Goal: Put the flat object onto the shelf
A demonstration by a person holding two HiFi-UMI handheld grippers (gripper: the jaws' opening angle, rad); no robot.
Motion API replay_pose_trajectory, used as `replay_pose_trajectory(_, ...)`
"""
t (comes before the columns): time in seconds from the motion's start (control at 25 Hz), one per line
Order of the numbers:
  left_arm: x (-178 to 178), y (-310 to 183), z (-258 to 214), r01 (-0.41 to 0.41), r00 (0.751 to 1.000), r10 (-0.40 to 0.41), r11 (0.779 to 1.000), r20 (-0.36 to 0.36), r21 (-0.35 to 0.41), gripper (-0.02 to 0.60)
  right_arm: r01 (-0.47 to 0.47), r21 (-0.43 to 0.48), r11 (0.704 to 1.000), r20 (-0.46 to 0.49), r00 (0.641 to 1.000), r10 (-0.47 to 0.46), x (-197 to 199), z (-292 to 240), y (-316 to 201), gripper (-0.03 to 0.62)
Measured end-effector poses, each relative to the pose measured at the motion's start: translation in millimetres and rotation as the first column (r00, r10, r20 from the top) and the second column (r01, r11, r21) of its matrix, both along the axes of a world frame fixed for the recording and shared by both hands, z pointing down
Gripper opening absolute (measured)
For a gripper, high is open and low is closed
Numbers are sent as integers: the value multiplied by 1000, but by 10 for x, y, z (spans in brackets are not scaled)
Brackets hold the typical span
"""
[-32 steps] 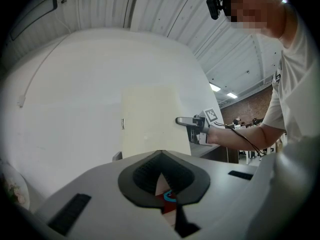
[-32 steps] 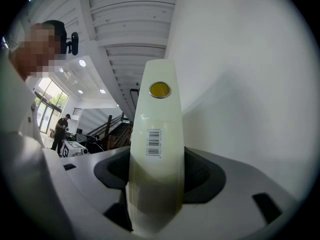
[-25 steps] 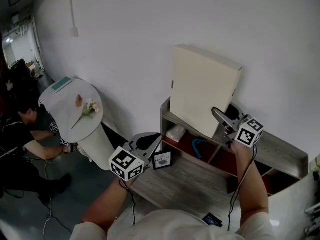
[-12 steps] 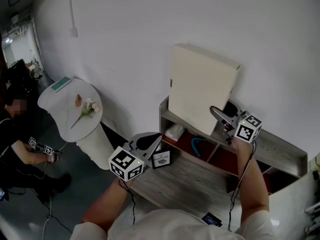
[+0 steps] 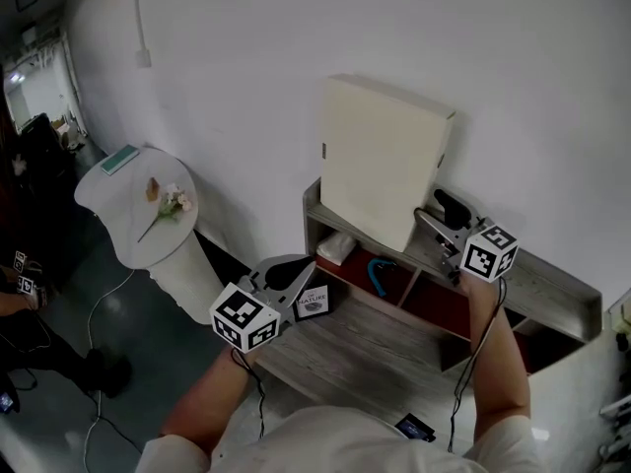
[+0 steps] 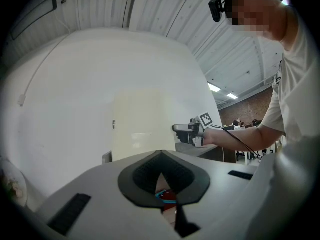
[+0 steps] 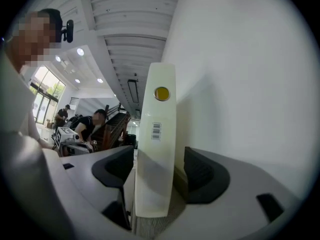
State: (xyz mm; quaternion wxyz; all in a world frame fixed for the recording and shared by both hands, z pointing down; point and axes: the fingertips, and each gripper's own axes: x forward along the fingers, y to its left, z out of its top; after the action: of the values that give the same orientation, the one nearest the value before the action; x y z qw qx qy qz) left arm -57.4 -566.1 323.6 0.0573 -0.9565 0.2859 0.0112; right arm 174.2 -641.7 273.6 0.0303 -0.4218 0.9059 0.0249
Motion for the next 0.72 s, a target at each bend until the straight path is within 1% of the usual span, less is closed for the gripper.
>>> replay_pose_trajectory(0.12,95,94,18,3,1000,-3,1000,-3,-6,12,-46,10,999,-48,998,46,97,59,177,313)
replay_pose_trajectory(0.2,161,152,41,6,1000,-6,1000,-5,-11,12,-53,15,998,-68,996,54,128,105,321,313)
replay_pose_trajectory(0.36,313,272,90,13,1000,-13,1000,-7,-20,12,-42,24,999,-95,995,44,128,214,639,311)
replay_pose_trajectory(0.48,417,391,112,23,1000,-23,999,-10,-23,12,-9,36,999,-113,993,13,61,278,930,310)
replay_pose_trajectory(0.64,538,576,163,42,999,-42,999,-12,-25,12,9,48,999,-115,993,-3,5,373,1302,225)
replay_pose_trajectory(0.72,594,685,209,52,999,-52,998,-11,-29,12,10,52,999,-99,995,-5,-3,432,1480,202)
